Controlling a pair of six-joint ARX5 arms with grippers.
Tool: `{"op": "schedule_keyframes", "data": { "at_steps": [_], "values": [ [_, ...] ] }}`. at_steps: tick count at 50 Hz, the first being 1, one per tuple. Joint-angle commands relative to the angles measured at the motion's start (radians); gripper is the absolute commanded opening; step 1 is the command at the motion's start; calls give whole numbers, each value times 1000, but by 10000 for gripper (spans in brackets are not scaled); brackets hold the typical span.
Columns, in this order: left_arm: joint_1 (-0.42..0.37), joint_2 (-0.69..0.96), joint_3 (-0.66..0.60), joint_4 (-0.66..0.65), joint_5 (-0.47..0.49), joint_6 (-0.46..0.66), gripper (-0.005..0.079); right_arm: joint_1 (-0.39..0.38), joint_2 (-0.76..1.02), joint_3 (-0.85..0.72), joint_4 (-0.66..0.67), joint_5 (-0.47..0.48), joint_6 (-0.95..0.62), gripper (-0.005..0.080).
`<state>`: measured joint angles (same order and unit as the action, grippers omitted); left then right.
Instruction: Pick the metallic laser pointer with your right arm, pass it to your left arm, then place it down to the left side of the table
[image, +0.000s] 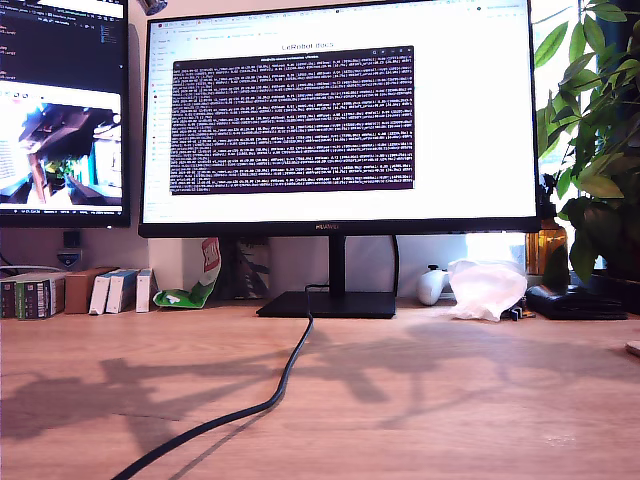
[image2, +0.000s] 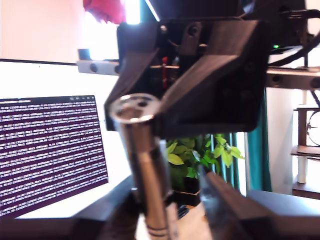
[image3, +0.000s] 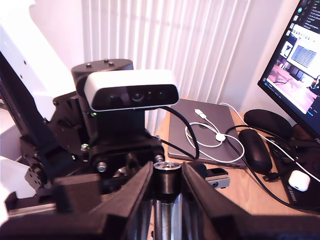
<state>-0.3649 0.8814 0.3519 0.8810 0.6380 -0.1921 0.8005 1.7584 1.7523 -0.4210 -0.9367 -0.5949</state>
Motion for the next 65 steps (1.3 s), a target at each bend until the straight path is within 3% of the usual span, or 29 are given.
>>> {"op": "schedule_keyframes", "data": {
  "at_steps": [1, 7, 23, 27, 30, 34, 42, 46, 52, 63, 65],
  "values": [
    [-9, 9, -2, -2, 11, -1, 151, 9, 8, 8, 12, 0, 5, -13],
    [-9, 9, -2, -31, 9, 5, 56, 11, 8, 8, 13, 0, 4, -13],
    [-9, 9, -2, -119, 8, 18, 54, 11, 8, 8, 23, 0, 5, -13],
    [-9, 9, -2, -126, 9, 18, -32, 11, 8, 8, 20, 0, 5, -13],
    [-9, 9, -2, -127, 9, 18, -20, 11, 8, 8, 19, 1, 5, -2],
    [-8, 9, -2, -135, 11, 19, -20, 11, 8, 8, 19, 5, 5, 59],
    [-8, 9, -1, -186, 23, 64, -20, 8, 3, 8, 14, 45, 22, 288],
    [-8, 8, 1, -196, 34, 73, -20, 8, -11, 8, -18, 120, 18, 315],
    [-8, 8, 14, -249, 35, 120, -20, 8, -40, 8, -82, 185, 17, 304],
    [-8, 7, 66, -472, -4, 306, -20, -49, -78, 8, -230, 217, 17, 3],
    [-8, 7, 76, -509, -19, 357, -20, -64, -82, 8, -251, 227, 19, -10]
  ]
}}
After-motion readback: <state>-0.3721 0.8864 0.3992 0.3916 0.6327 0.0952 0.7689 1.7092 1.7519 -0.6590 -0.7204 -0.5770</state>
